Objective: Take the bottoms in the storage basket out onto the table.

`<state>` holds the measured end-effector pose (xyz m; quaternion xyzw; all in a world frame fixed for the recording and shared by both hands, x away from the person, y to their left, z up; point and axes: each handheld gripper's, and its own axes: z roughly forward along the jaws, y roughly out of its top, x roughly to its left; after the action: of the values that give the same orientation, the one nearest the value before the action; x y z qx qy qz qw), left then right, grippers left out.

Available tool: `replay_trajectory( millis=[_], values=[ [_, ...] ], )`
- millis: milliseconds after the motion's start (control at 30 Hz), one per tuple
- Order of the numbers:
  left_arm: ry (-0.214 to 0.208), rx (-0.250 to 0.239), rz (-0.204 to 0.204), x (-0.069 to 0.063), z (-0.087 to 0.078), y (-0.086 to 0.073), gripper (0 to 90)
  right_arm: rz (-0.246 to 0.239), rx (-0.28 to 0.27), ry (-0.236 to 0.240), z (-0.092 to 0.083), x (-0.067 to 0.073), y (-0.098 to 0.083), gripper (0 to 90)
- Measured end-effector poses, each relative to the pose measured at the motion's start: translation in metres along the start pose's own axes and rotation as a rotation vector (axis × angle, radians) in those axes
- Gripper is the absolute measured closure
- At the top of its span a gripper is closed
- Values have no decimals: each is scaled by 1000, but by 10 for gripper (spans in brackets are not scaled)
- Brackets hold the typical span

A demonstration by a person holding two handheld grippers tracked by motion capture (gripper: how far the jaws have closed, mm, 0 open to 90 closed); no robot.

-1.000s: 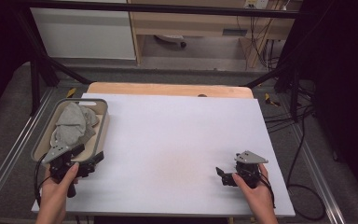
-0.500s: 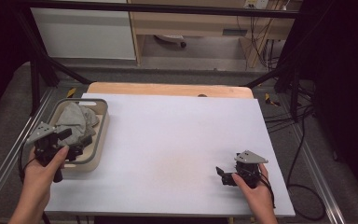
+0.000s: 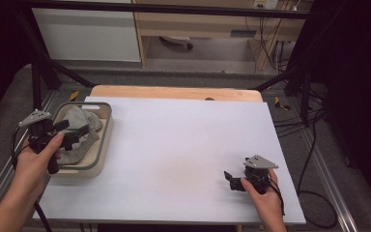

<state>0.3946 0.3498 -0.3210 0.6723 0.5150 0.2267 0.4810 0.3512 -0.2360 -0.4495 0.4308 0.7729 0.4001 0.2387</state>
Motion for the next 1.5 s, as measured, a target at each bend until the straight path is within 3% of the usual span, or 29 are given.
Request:
replay_trajectory(
  millis=[200,467,633,733,933,1167,1267,1333,1500],
  values=[
    [34,52,4,12,13,4,121,-27,-2,17,0,6,2,35],
    [47,57,6,16,20,9,121,-19,2,21,2,4,1,34],
    [90,76,16,25,26,19,127,-33,5,31,2,7,2,33],
    [103,98,28,32,39,24,125,-36,7,38,2,7,2,32],
    [129,125,22,45,60,20,125,-23,3,41,0,5,2,28],
    [149,133,-1,55,68,18,125,-37,5,52,-1,7,3,28],
    [160,145,16,58,70,16,129,-34,-3,52,-2,8,4,28],
    [190,161,41,64,71,14,130,-33,-4,47,-2,7,3,28],
    [200,177,-5,75,70,11,130,-43,15,56,0,7,2,28]
  ],
)
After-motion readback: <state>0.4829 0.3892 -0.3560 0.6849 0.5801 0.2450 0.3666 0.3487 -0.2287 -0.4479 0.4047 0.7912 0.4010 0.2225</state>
